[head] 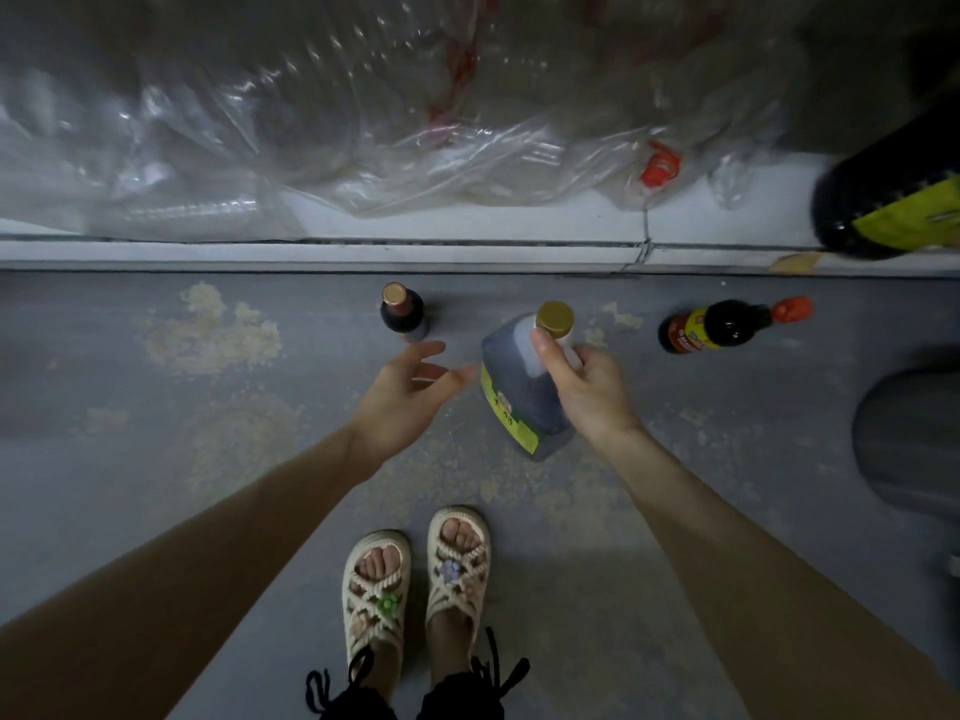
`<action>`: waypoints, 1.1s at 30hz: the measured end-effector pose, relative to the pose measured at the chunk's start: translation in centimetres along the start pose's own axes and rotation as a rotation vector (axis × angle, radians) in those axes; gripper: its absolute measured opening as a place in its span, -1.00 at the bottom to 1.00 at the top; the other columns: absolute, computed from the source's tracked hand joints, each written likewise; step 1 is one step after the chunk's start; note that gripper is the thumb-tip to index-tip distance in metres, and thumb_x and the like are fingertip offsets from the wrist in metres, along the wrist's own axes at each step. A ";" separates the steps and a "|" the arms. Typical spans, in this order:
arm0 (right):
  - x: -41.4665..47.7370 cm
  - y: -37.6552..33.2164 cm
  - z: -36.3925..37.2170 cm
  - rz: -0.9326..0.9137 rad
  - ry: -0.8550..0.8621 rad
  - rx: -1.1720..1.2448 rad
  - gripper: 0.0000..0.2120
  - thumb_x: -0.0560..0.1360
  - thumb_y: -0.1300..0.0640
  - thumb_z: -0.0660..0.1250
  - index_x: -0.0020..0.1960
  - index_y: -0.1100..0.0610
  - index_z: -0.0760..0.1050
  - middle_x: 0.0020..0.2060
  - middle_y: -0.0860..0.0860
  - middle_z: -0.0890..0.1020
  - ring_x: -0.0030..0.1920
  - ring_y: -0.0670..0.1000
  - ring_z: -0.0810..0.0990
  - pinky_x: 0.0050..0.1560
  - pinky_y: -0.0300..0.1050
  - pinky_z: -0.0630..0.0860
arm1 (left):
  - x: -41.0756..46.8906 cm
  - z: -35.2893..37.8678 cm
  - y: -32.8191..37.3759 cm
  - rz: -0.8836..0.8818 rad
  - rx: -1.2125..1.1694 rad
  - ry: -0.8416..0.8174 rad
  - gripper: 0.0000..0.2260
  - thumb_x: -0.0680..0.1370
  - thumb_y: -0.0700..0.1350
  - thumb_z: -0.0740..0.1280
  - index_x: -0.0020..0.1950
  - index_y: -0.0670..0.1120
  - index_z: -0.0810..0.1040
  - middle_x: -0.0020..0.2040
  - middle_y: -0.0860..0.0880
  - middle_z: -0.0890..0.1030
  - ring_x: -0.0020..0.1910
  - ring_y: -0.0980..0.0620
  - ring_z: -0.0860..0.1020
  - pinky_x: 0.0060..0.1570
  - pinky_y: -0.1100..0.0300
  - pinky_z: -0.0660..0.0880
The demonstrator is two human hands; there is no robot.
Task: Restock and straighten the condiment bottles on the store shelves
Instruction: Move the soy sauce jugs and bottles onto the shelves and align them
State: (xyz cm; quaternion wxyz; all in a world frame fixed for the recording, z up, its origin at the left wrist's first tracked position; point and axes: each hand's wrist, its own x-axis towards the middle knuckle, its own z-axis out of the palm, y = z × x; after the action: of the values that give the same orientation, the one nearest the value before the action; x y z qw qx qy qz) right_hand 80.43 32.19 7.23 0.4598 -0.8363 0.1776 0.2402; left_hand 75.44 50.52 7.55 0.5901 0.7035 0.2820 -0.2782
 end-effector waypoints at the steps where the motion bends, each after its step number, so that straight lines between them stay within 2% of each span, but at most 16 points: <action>1: -1.1 -1.2 -1.1 -0.004 0.015 -0.003 -0.58 0.51 -0.16 0.32 -0.38 0.08 0.41 -0.45 -0.05 0.48 -0.38 -0.10 0.47 -0.43 -0.31 0.31 | -1.5 0.0 0.9 0.016 0.004 0.003 -0.51 0.54 0.10 0.33 0.43 0.01 0.33 0.17 0.02 0.52 0.01 0.15 0.50 -0.21 0.35 0.41; 3: -3.6 -4.0 -3.5 -0.033 0.032 -0.003 -0.55 0.48 -0.20 0.34 -0.43 0.06 0.39 -0.48 -0.04 0.46 -0.40 -0.06 0.45 -0.36 -0.16 0.33 | -4.5 -0.1 3.0 0.045 0.013 -0.011 -0.52 0.54 0.09 0.33 0.43 0.00 0.34 0.16 0.02 0.52 -0.05 0.23 0.50 -0.24 0.38 0.41; 6: -7.0 -8.8 -6.8 -0.081 0.065 0.025 -0.50 0.43 -0.24 0.37 -0.45 0.12 0.39 -0.50 -0.01 0.45 -0.39 -0.03 0.44 -0.32 -0.14 0.32 | -8.1 -0.7 6.8 0.109 0.015 -0.011 -0.51 0.53 0.06 0.37 0.41 -0.03 0.37 0.18 -0.01 0.53 -0.06 0.24 0.50 -0.27 0.38 0.40; 8: -10.0 -13.0 -9.4 -0.130 0.094 0.038 -0.49 0.42 -0.25 0.38 -0.43 0.14 0.41 -0.49 0.01 0.47 -0.39 -0.04 0.45 -0.32 -0.15 0.33 | -10.9 -1.5 10.2 0.171 0.002 -0.027 -0.48 0.52 0.03 0.39 0.42 -0.05 0.35 0.18 -0.05 0.54 0.01 0.09 0.56 -0.23 0.36 0.41; 10: -12.9 -17.0 -11.8 -0.198 0.116 0.057 -0.50 0.42 -0.23 0.40 -0.46 0.11 0.40 -0.54 -0.07 0.48 -0.41 -0.09 0.45 -0.31 -0.18 0.34 | -13.6 -2.5 13.8 0.233 -0.018 -0.056 -0.44 0.49 0.03 0.43 0.43 -0.05 0.34 0.16 -0.04 0.55 0.09 -0.08 0.57 -0.20 0.31 0.43; 13: -18.0 -24.1 -15.9 -0.294 0.168 0.144 -0.53 0.43 -0.13 0.44 -0.52 0.05 0.38 -0.65 -0.14 0.42 -0.54 -0.19 0.38 -0.42 -0.25 0.31 | -19.0 -4.4 20.5 0.355 0.010 -0.083 -0.30 0.38 0.10 0.53 0.44 0.02 0.33 0.24 0.00 0.50 0.17 0.02 0.53 -0.11 0.27 0.49; 15: -21.7 -29.2 -18.7 -0.360 0.210 0.192 -0.47 0.42 -0.13 0.45 -0.55 0.09 0.32 -0.65 -0.05 0.37 -0.58 -0.13 0.34 -0.50 -0.24 0.26 | -22.9 -5.9 25.2 0.452 0.019 -0.112 -0.14 0.24 0.16 0.58 0.45 0.00 0.31 0.28 0.02 0.50 0.20 0.07 0.52 0.02 0.26 0.52; 17: -25.0 -34.0 -21.4 -0.422 0.230 0.184 -0.44 0.39 -0.18 0.45 -0.54 0.13 0.28 -0.59 0.07 0.34 -0.55 -0.05 0.32 -0.50 -0.20 0.22 | -26.7 -7.1 29.4 0.525 0.017 -0.168 -0.06 0.22 0.12 0.62 0.49 -0.04 0.27 0.30 0.03 0.50 0.19 0.15 0.53 0.01 0.35 0.52; 20: -30.3 -40.7 -25.2 -0.536 0.257 0.198 -0.44 0.38 -0.20 0.44 -0.51 0.13 0.28 -0.59 0.06 0.33 -0.56 -0.03 0.29 -0.51 -0.19 0.18 | -32.3 -8.6 35.7 0.675 0.051 -0.188 -0.17 0.28 -0.03 0.61 0.46 -0.05 0.29 0.28 0.06 0.51 0.16 0.21 0.53 -0.10 0.46 0.49; 21: -32.3 -43.1 -26.5 -0.571 0.269 0.207 -0.44 0.39 -0.19 0.44 -0.53 0.11 0.26 -0.63 0.02 0.32 -0.58 -0.04 0.28 -0.52 -0.19 0.18 | -34.5 -9.2 37.8 0.718 0.046 -0.179 -0.15 0.29 -0.08 0.61 0.48 -0.06 0.27 0.27 0.06 0.51 0.13 0.26 0.52 -0.10 0.47 0.49; 23: -36.1 -47.3 -29.0 -0.648 0.313 0.205 -0.42 0.41 -0.16 0.44 -0.56 0.10 0.24 -0.69 -0.03 0.31 -0.64 -0.06 0.28 -0.56 -0.22 0.18 | -38.3 -10.2 41.9 0.799 0.075 -0.176 -0.04 0.22 -0.02 0.65 0.51 -0.03 0.22 0.27 0.08 0.52 0.08 0.35 0.51 -0.07 0.44 0.50; 26: -42.5 -53.3 -33.0 -0.780 0.366 0.224 -0.39 0.40 -0.18 0.44 -0.54 0.19 0.27 -0.65 0.05 0.34 -0.63 -0.03 0.29 -0.53 -0.22 0.21 | -45.4 -11.6 47.9 0.937 0.081 -0.174 -0.11 0.28 -0.17 0.62 0.48 0.00 0.21 0.14 0.18 0.53 -0.06 0.44 0.53 -0.18 0.48 0.48; 27: -44.1 -54.7 -34.0 -0.824 0.372 0.228 -0.40 0.38 -0.22 0.45 -0.51 0.19 0.27 -0.60 0.09 0.33 -0.59 -0.01 0.28 -0.49 -0.19 0.20 | -47.4 -11.8 49.3 0.985 0.079 -0.170 -0.12 0.26 -0.20 0.62 0.46 0.02 0.22 0.15 0.17 0.53 -0.04 0.42 0.54 -0.18 0.47 0.49; 29: -47.0 -57.0 -35.7 -0.878 0.391 0.243 -0.41 0.36 -0.23 0.46 -0.52 0.11 0.23 -0.56 0.05 0.31 -0.55 -0.03 0.27 -0.45 -0.16 0.19 | -50.5 -12.3 51.8 1.033 0.084 -0.169 -0.08 0.15 -0.11 0.68 0.39 0.07 0.28 0.18 0.12 0.54 0.06 0.28 0.57 -0.13 0.37 0.53; 31: -49.8 -58.8 -37.4 -0.923 0.415 0.272 -0.40 0.38 -0.19 0.47 -0.60 0.04 0.22 -0.60 -0.05 0.34 -0.55 -0.10 0.29 -0.46 -0.21 0.21 | -53.9 -12.6 53.6 1.091 0.092 -0.136 -0.18 0.07 -0.01 0.65 0.25 0.11 0.36 0.14 0.08 0.58 0.07 0.17 0.59 -0.09 0.24 0.56; 33: -51.2 -59.9 -38.6 -0.961 0.439 0.259 -0.44 0.31 -0.26 0.48 -0.55 0.04 0.27 -0.53 -0.01 0.42 -0.48 -0.07 0.37 -0.37 -0.18 0.28 | -55.9 -12.5 54.9 1.120 0.092 -0.117 -0.28 0.11 -0.02 0.63 0.18 0.10 0.38 0.10 0.06 0.59 0.05 0.12 0.60 -0.06 0.17 0.57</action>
State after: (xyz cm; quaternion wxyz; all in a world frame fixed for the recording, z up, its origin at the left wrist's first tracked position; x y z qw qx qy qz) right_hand 78.58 33.87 94.94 0.5693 -0.7902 -0.1048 -0.2011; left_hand 77.64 51.13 86.82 0.6311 0.7541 -0.1798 0.0268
